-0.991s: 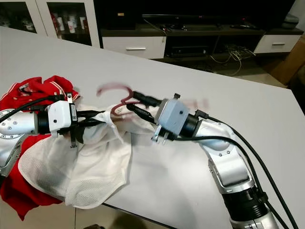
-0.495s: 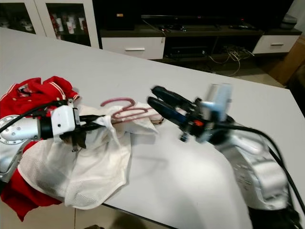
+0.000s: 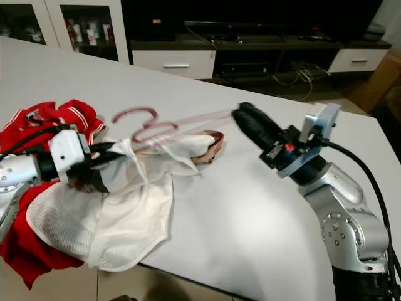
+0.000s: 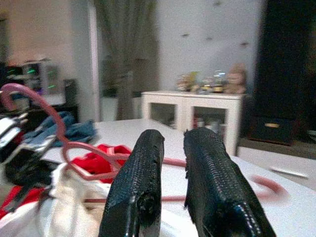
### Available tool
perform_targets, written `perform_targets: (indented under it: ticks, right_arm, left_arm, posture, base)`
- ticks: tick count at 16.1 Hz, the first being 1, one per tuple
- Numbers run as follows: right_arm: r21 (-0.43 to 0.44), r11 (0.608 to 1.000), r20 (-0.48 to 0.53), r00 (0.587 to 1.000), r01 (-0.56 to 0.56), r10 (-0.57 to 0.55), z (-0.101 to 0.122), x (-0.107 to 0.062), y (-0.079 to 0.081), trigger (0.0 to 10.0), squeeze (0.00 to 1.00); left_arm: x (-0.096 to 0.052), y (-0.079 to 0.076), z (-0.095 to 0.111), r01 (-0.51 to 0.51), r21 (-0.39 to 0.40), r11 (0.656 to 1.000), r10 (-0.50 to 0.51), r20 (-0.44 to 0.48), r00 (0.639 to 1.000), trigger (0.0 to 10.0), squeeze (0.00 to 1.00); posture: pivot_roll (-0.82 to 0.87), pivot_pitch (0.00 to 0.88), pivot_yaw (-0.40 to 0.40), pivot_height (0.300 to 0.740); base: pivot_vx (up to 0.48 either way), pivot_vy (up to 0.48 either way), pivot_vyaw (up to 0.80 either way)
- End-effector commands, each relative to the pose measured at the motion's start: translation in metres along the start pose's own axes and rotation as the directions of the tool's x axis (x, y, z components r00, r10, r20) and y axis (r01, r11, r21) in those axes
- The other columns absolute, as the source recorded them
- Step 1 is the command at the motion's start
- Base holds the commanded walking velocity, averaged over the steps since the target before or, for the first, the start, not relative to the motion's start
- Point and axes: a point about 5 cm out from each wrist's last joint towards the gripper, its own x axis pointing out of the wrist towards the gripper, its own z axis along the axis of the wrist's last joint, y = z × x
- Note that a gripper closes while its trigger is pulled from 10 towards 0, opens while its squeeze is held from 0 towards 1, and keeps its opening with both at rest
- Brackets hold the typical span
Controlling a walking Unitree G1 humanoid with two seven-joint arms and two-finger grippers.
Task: Hang hanger
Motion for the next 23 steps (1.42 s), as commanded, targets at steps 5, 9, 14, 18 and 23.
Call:
perform_targets:
  ticks: [5,9,14,18,23]
  right_arm:
    - [-0.092,0.949,-0.082,0.948,0.301,-0.309,-0.014,-0.017,-0.035,10.0,0.00]
    - [-0.005,0.999,-0.240,0.970,-0.039,0.037,-0.045,-0.019,0.025,10.0,0.00]
    - [-0.077,0.993,-0.266,0.962,-0.088,0.065,-0.061,0.007,0.035,10.0,0.00]
    - [-0.043,0.980,-0.288,0.942,-0.194,0.173,-0.078,0.026,0.060,10.0,0.00]
    - [-0.048,0.967,-0.338,0.915,-0.251,0.220,-0.104,0.042,0.076,10.0,1.00]
  left_arm:
    - [-0.009,0.011,-0.004,-0.109,-0.016,0.994,0.109,-0.007,0.994,0.0,0.00]
    - [-0.009,0.007,-0.007,-0.120,-0.027,0.992,0.120,-0.006,0.993,0.0,0.00]
    - [0.002,0.002,-0.005,-0.108,-0.039,0.993,0.109,0.020,0.994,0.0,0.00]
    - [0.007,0.002,-0.005,-0.107,-0.038,0.994,0.108,0.024,0.994,0.0,0.00]
    - [0.010,0.004,-0.004,-0.111,-0.032,0.993,0.112,0.030,0.993,0.0,0.00]
  posture:
    - [0.09,0.061,-0.071,0.740]
    - [0.08,0.067,-0.079,0.740]
    - [0.07,0.067,-0.082,0.740]
    - [0.07,0.067,-0.081,0.740]
    - [0.07,0.071,-0.075,0.740]
  base:
    - [0.000,0.000,0.00]
    - [0.000,0.000,0.00]
    - [0.000,0.000,0.00]
    - [0.000,0.000,0.00]
    - [0.000,0.000,0.00]
